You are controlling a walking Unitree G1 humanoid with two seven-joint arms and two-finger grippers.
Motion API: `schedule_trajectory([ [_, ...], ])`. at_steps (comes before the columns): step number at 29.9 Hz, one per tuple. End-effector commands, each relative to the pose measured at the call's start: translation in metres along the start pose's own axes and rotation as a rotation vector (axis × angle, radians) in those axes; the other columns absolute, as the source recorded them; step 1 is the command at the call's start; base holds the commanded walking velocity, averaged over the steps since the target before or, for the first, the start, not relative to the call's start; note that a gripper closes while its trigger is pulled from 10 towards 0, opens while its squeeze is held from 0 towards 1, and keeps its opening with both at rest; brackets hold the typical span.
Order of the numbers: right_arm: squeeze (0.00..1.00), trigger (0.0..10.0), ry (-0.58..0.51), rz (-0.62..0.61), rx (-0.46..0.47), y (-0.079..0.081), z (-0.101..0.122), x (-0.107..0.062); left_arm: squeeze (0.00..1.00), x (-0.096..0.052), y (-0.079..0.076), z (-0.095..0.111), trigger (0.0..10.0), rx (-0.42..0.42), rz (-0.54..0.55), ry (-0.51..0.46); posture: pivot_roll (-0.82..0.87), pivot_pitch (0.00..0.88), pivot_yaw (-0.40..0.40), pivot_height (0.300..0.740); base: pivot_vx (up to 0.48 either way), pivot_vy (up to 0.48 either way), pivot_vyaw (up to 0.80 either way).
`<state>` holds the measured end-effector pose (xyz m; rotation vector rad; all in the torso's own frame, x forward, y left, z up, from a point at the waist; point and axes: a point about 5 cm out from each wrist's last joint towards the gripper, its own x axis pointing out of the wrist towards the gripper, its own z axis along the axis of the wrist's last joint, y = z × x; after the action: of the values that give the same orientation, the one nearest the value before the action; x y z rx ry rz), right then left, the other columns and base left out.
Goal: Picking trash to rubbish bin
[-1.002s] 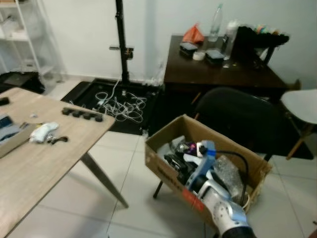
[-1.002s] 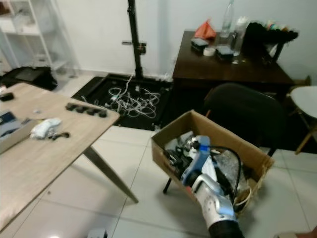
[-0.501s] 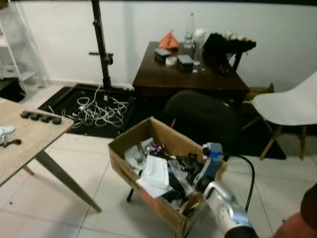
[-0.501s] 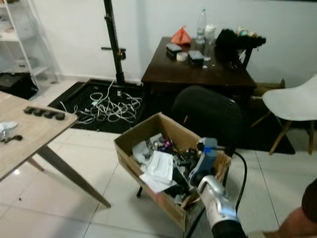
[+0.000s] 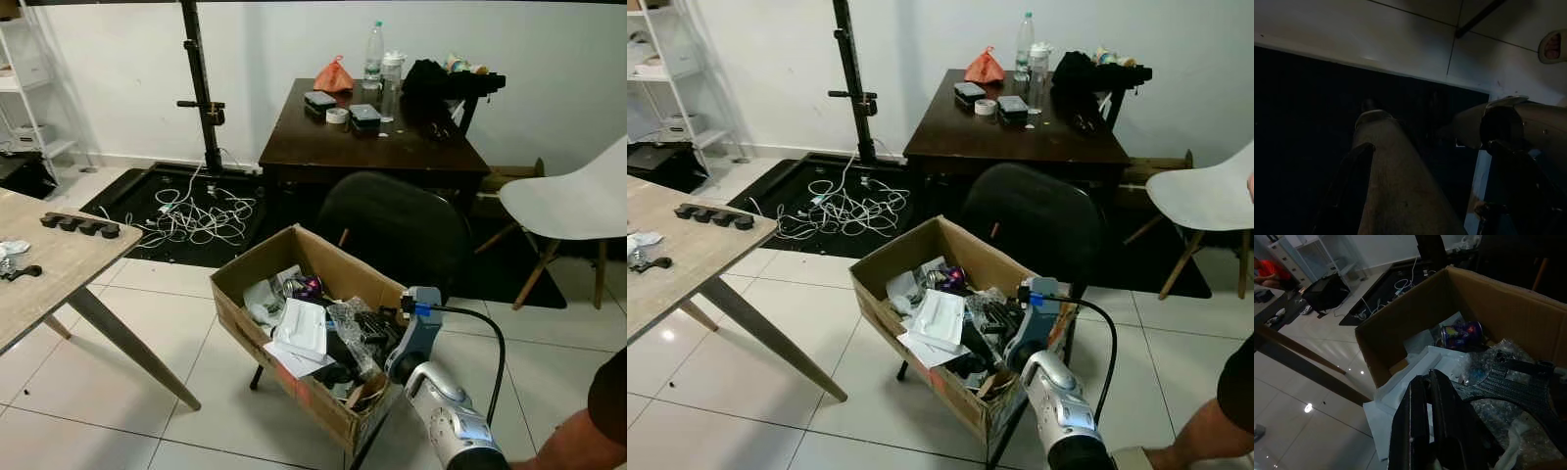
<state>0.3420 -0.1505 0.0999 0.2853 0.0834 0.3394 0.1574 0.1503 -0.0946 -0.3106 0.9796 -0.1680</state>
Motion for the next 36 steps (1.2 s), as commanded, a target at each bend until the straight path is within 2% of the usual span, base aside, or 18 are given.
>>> schedule_trajectory([
  [1, 0.0, 10.0, 0.003, -0.002, 0.003, 0.002, -0.003, 0.001, 0.0, -0.006, 0.009, -0.015, 10.0, -0.023, 0.034, 0.048, -0.16, 0.142, 0.04, 0.74, 0.0, 0.0, 0.0],
  [7, 0.0, 10.0, 0.005, -0.022, -0.03, -0.004, -0.004, 0.001, 0.0, -0.007, 0.011, -0.015, 10.0, -0.02, 0.038, 0.05, -0.16, 0.15, 0.049, 0.74, 0.0, 0.0, 0.0],
  [14, 0.0, 10.0, 0.004, -0.001, -0.062, -0.003, -0.003, 0.003, 0.0, -0.009, 0.015, -0.017, 10.0, -0.009, 0.038, 0.051, -0.14, 0.191, 0.073, 0.74, 0.0, 0.0, 0.0],
  [19, 0.0, 10.0, 0.019, 0.001, -0.05, -0.001, -0.012, 0.003, 0.0, -0.02, 0.032, -0.027, 10.0, 0.015, 0.054, 0.073, -0.09, 0.252, 0.124, 0.74, 0.0, 0.0, 0.0],
  [20, 0.29, 10.0, 0.017, -0.002, -0.044, -0.002, -0.014, 0.003, 0.0, -0.023, 0.036, -0.029, 10.0, 0.018, 0.058, 0.078, -0.08, 0.26, 0.134, 0.74, 0.0, 0.0, 0.0],
  [21, 0.29, 10.0, 0.017, -0.002, -0.044, -0.002, -0.014, 0.003, 0.0, -0.023, 0.036, -0.029, 10.0, 0.018, 0.058, 0.078, -0.08, 0.26, 0.134, 0.74, 0.0, 0.0, 0.0],
  [22, 1.0, 10.0, 0.011, -0.028, -0.051, -0.004, -0.015, 0.002, 0.0, -0.027, 0.043, -0.032, 10.0, 0.026, 0.066, 0.087, -0.07, 0.265, 0.144, 0.74, 0.0, 0.0, 0.0],
  [31, 1.0, 10.0, 0.002, -0.1, -0.055, -0.015, -0.016, -0.003, 0.0, -0.03, 0.05, -0.028, 10.0, 0.024, 0.082, 0.076, -0.08, 0.251, 0.143, 0.74, 0.0, 0.0, 0.0],
  [34, 1.0, 10.0, 0.056, -0.204, -0.104, -0.033, -0.025, -0.014, 0.0, -0.025, 0.044, -0.022, 10.0, 0.013, 0.072, 0.055, -0.11, 0.225, 0.123, 0.74, 0.0, 0.0, 0.0],
  [35, 1.0, 10.0, 0.056, -0.204, -0.104, -0.033, -0.025, -0.014, 0.0, -0.025, 0.044, -0.022, 10.0, 0.013, 0.072, 0.055, -0.11, 0.225, 0.123, 0.74, 0.0, 0.0, 0.0],
  [36, 0.99, 10.0, 0.085, -0.269, -0.107, -0.046, -0.031, -0.024, 0.0, -0.022, 0.04, -0.018, 10.0, 0.009, 0.066, 0.045, -0.12, 0.216, 0.114, 0.74, 0.0, 0.0, 0.0],
])
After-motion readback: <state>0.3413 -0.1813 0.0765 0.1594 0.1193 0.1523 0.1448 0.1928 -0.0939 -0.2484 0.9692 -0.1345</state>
